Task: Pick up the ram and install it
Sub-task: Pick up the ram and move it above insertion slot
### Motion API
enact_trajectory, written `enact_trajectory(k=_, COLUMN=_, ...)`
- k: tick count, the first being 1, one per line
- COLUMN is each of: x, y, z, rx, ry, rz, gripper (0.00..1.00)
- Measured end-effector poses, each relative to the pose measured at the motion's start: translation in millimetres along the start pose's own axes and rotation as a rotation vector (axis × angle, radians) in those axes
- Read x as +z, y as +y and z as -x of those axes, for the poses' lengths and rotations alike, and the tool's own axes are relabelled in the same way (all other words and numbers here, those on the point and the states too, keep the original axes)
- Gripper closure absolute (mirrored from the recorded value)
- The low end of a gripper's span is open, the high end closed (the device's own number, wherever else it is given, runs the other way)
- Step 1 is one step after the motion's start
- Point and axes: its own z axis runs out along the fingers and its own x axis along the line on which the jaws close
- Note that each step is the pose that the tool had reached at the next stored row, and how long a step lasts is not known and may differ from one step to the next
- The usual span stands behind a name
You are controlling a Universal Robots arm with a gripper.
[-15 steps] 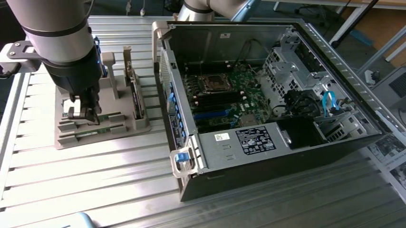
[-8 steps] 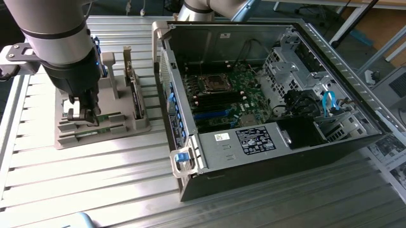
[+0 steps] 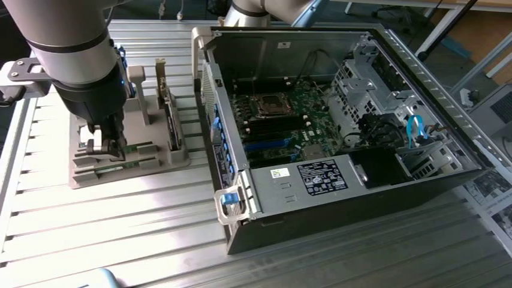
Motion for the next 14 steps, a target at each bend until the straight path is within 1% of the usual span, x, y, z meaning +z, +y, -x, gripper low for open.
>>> enact_trajectory(k=14, x=3.4, y=0.2, z=-0.9, rx=-0.006, ry=-0.0001, rz=-0.0002, gripper=0.64)
